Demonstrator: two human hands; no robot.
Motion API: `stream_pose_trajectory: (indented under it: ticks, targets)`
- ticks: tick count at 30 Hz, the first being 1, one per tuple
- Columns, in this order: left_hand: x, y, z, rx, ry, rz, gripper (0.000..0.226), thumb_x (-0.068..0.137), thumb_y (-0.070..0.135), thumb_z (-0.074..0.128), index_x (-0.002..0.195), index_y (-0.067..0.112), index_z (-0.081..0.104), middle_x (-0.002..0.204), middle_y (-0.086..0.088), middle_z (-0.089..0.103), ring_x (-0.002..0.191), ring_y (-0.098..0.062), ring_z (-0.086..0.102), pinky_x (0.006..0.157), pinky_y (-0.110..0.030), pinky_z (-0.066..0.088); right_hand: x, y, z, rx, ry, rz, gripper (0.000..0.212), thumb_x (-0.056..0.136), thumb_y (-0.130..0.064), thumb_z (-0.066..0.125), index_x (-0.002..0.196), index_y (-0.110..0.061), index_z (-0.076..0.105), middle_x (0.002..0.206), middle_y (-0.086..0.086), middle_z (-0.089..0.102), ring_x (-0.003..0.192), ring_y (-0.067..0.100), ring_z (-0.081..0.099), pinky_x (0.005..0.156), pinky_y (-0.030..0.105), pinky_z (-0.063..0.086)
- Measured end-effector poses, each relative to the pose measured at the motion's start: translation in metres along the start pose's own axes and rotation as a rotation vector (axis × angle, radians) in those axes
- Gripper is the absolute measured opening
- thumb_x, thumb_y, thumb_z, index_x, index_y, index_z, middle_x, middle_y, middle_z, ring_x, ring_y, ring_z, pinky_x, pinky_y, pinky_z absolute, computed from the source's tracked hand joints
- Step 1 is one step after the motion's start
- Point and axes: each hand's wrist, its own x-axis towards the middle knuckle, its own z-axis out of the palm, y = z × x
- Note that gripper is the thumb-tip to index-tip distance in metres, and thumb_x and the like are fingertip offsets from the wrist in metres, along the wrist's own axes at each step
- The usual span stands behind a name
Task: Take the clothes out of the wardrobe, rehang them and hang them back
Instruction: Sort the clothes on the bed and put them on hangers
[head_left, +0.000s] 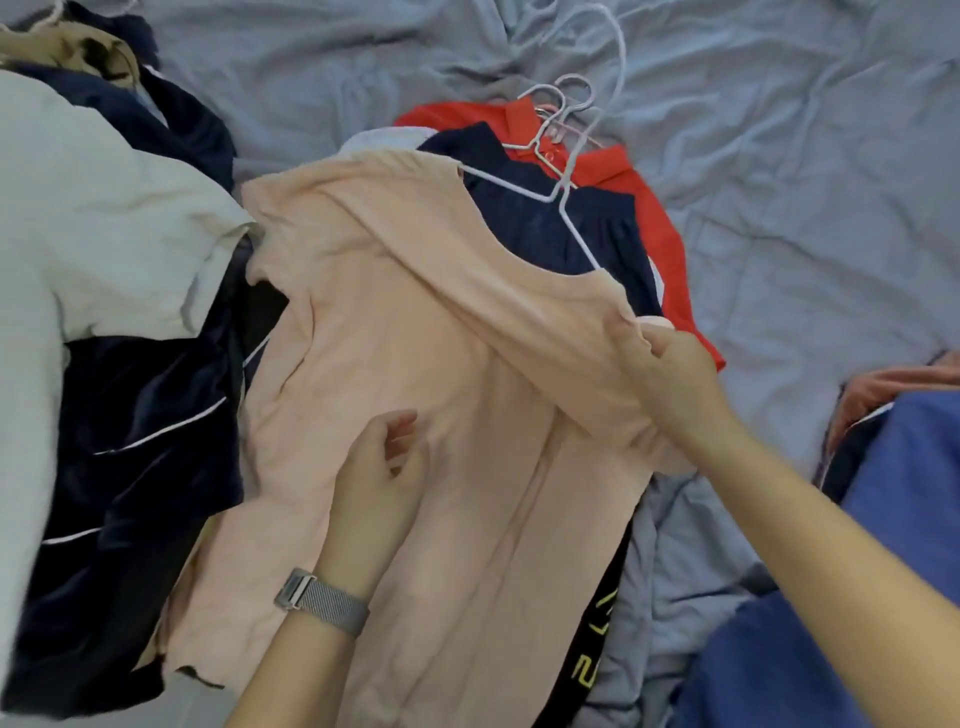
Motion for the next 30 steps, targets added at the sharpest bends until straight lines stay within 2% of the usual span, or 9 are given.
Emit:
stream_pose_trajectory:
  ticks: [5, 10, 12, 15, 17, 20, 23, 27, 30]
  targets:
    - [-0.032, 0.046, -0.014, 0.09, 0.094, 0.216, 0.033, 0.09, 0.015, 0.057, 0.123, 0.021, 0.052, 0.123, 0.004, 0.052, 0.107, -0.005, 0.054, 0.089, -0.025, 0.048, -0.097, 0.006, -0.077, -0.022, 0.028, 0.144, 0.07, 0.087, -0.06, 0.045, 0.065, 0.006, 0.043, 0.056, -0.006, 0.027, 0.047, 0.009, 0.022, 0.046, 0.025, 0.019]
    - [-0.089, 0.115, -0.038, 0.437, 0.214, 0.511, 0.059, 0.093, 0.026, 0.053, 0.146, 0.028, 0.028, 0.155, -0.002, 0.019, 0.143, -0.025, 0.015, 0.108, -0.05, 0.023, -0.209, -0.02, -0.166, -0.09, 0.087, 0.155, 0.084, 0.055, -0.091, 0.038, 0.052, -0.007, 0.036, 0.054, -0.006, 0.028, 0.049, 0.011, 0.024, 0.051, 0.024, 0.022]
    - [-0.122, 0.149, -0.052, 0.505, 0.176, 0.514, 0.056, 0.095, 0.04, 0.043, 0.146, 0.037, 0.021, 0.155, 0.006, 0.016, 0.145, -0.021, 0.008, 0.109, -0.052, 0.016, -0.253, -0.027, -0.21, -0.036, 0.13, 0.161, 0.09, 0.048, -0.097, 0.041, 0.048, -0.009, 0.056, 0.053, -0.005, 0.035, 0.049, 0.012, 0.032, 0.055, 0.023, 0.029]
    - [-0.191, 0.19, -0.072, 0.43, 0.072, 0.646, 0.045, 0.091, 0.05, 0.03, 0.132, 0.038, 0.039, 0.136, 0.013, 0.041, 0.13, -0.01, 0.032, 0.108, -0.055, 0.022, -0.32, -0.043, -0.272, 0.034, 0.183, 0.105, 0.119, 0.045, -0.099, 0.047, 0.079, 0.014, 0.057, 0.06, 0.0, 0.041, 0.059, 0.01, 0.039, 0.063, 0.028, 0.032]
    - [-0.249, 0.214, -0.08, 0.372, 0.147, 0.717, 0.042, 0.09, 0.051, 0.032, 0.123, 0.031, 0.046, 0.121, 0.007, 0.044, 0.113, -0.012, 0.037, 0.103, -0.05, 0.029, -0.362, -0.061, -0.308, 0.061, 0.172, 0.031, 0.121, 0.043, -0.1, 0.044, 0.074, 0.017, 0.052, 0.059, 0.001, 0.036, 0.056, 0.011, 0.036, 0.056, 0.025, 0.026]
    - [-0.337, 0.238, -0.087, 0.182, 0.423, 0.738, 0.049, 0.089, 0.041, 0.052, 0.131, 0.02, 0.037, 0.127, -0.009, 0.035, 0.115, -0.016, 0.029, 0.103, -0.034, 0.025, -0.417, -0.087, -0.349, 0.054, 0.14, -0.091, 0.11, 0.047, -0.098, 0.044, 0.064, 0.01, 0.05, 0.057, -0.002, 0.032, 0.053, 0.011, 0.031, 0.049, 0.025, 0.018]
    - [-0.399, 0.256, -0.108, 0.111, 0.567, 0.77, 0.053, 0.089, 0.022, 0.058, 0.133, 0.031, 0.03, 0.135, -0.009, 0.031, 0.126, -0.02, 0.026, 0.108, -0.042, 0.021, -0.461, -0.11, -0.373, -0.048, 0.132, -0.245, 0.09, 0.057, -0.094, 0.043, 0.054, -0.004, 0.042, 0.054, -0.005, 0.027, 0.051, 0.009, 0.027, 0.05, 0.028, 0.015]
    - [-0.435, 0.246, -0.145, 0.295, 0.338, 0.848, 0.033, 0.087, 0.021, 0.034, 0.099, 0.045, 0.053, 0.105, 0.017, 0.056, 0.106, -0.012, 0.051, 0.096, -0.057, 0.034, -0.501, -0.135, -0.378, -0.135, 0.163, -0.381, 0.076, 0.065, -0.082, 0.048, 0.051, -0.009, 0.031, 0.05, -0.004, 0.02, 0.049, 0.008, 0.022, 0.05, 0.03, 0.016]
    - [-0.465, 0.219, -0.177, 0.24, 0.245, 0.76, 0.025, 0.094, 0.024, 0.038, 0.085, 0.036, 0.058, 0.082, 0.018, 0.061, 0.086, 0.001, 0.055, 0.086, -0.042, 0.04, -0.52, -0.148, -0.364, -0.2, 0.262, -0.408, 0.072, 0.066, -0.077, 0.053, 0.052, -0.008, 0.037, 0.047, 0.002, 0.026, 0.049, 0.013, 0.029, 0.05, 0.034, 0.023]
